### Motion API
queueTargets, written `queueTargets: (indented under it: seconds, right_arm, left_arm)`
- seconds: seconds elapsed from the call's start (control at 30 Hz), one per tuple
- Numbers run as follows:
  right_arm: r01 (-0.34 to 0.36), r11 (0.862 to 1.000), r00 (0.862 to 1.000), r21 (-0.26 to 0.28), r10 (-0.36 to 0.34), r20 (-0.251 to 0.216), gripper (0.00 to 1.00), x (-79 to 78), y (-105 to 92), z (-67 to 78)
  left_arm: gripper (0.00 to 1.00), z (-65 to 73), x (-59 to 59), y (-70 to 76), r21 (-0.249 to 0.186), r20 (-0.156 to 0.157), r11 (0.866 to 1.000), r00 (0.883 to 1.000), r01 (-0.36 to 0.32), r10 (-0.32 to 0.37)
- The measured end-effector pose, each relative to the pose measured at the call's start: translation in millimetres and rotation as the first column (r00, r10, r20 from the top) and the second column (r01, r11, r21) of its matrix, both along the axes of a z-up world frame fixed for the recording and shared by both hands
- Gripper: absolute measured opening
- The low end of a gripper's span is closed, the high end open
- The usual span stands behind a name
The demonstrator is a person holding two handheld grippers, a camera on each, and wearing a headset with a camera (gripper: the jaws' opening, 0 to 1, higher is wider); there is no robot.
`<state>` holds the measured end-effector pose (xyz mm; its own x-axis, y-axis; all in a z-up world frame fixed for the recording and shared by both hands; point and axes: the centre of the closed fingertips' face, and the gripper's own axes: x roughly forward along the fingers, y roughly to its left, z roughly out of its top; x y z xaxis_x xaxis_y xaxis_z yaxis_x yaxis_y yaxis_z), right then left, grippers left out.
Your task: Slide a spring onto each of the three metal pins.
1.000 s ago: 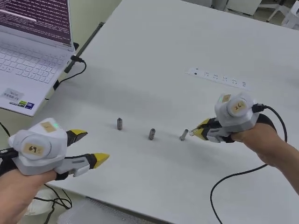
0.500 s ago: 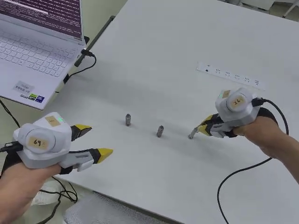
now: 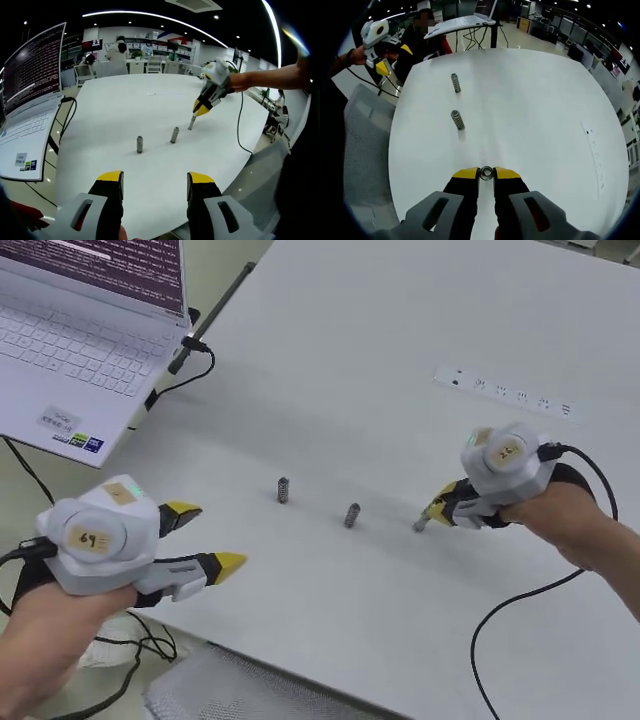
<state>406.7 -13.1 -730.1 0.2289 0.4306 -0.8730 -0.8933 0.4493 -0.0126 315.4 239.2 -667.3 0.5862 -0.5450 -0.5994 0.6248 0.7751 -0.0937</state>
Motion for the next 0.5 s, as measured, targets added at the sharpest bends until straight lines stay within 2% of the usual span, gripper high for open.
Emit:
queueTargets:
  seconds: [0.5]
  right_arm:
    - [-0.004,1.000,0.999,-0.005,0.004,-0.035,0.09,3.2,1.9,-24.6]
  left_arm:
    - [0.46,0.0,7.8,2.1,0.013,-0.001,1.000,1.000,0.001,-0.001]
